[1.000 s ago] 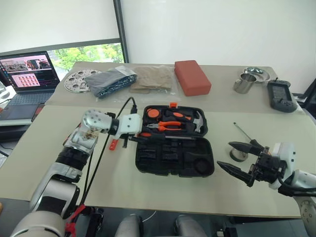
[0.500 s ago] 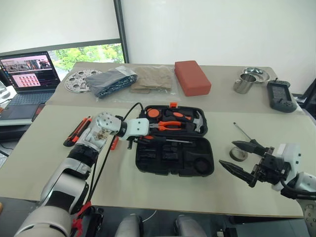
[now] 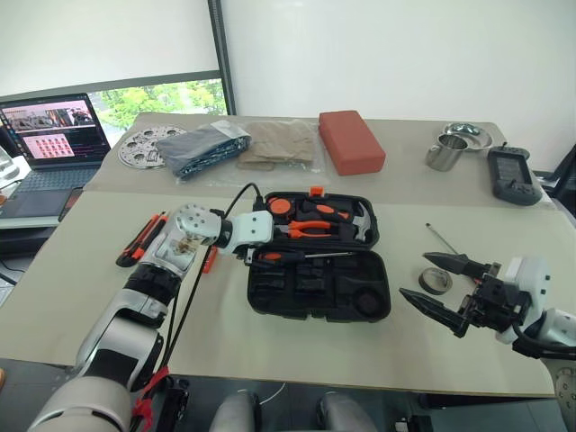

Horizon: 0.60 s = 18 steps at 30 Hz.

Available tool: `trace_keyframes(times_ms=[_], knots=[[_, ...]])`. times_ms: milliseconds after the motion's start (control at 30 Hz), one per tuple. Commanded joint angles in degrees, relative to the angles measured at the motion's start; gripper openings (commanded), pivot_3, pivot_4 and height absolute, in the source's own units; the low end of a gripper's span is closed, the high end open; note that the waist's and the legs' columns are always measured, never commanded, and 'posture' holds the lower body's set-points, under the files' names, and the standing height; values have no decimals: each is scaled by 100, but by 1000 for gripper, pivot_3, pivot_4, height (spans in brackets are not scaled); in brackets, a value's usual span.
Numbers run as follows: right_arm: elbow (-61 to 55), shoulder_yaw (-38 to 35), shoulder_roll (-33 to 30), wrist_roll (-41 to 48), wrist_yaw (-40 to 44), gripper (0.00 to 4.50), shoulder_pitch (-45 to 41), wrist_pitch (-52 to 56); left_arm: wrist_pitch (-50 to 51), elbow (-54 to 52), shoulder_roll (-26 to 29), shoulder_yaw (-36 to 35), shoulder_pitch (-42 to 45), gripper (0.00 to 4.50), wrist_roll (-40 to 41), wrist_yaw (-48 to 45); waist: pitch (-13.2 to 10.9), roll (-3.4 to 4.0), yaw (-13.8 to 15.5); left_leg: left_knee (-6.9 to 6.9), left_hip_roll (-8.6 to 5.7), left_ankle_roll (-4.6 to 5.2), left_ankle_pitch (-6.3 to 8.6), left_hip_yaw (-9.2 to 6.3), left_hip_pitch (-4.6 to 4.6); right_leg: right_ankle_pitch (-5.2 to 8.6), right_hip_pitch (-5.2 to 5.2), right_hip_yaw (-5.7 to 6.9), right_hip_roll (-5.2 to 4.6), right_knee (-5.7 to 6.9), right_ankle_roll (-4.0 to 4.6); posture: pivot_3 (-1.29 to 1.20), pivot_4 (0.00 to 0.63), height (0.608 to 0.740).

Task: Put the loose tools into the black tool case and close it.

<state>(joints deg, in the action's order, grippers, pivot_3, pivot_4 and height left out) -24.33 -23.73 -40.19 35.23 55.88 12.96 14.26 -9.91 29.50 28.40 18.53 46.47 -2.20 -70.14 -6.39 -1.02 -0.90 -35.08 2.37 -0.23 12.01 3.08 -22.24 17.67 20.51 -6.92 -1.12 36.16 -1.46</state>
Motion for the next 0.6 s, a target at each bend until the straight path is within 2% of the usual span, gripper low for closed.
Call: trace_keyframes(times_ms=[33, 200, 300, 533, 600], knots=[[-188, -263, -64, 187, -19, 4500, 29, 5, 70, -462, 44, -413, 267, 3803, 365, 17, 0, 0, 3, 0, 0, 0, 0, 0, 0, 0, 0, 0, 0, 0, 0, 0, 150, 740], [-228, -282, -46, 201, -37, 4500, 84, 14, 645, -739, -344, -822, 360, 3803, 1078, 91, 1, 2, 7, -1, 0, 0, 0, -1, 0, 1, -2, 1, 0, 0, -1, 0, 150, 740], [-239, -258, -37, 204, -68, 4500, 78, 19, 702, -683, -704, -822, 199, 3097, 1256, 93, 1, 2, 9, -4, -4, 0, 0, -4, 3, 2, -10, 0, -1, -2, -3, 0, 150, 740], [-307, -332, -49, 264, -108, 4500, 186, 25, 478, -63, -1072, -595, 28, 492, 1054, 67, -5, -6, -16, -6, -12, 1, -1, -17, 3, 3, -12, -3, 0, 3, -5, 0, 150, 740], [-337, -366, -50, 281, -117, 4500, 236, 30, 349, 250, -1135, -549, 43, 64, 949, 101, -7, -10, -11, -7, -16, 2, -2, -22, 3, 3, -13, -3, 0, 3, -5, 0, 150, 740]])
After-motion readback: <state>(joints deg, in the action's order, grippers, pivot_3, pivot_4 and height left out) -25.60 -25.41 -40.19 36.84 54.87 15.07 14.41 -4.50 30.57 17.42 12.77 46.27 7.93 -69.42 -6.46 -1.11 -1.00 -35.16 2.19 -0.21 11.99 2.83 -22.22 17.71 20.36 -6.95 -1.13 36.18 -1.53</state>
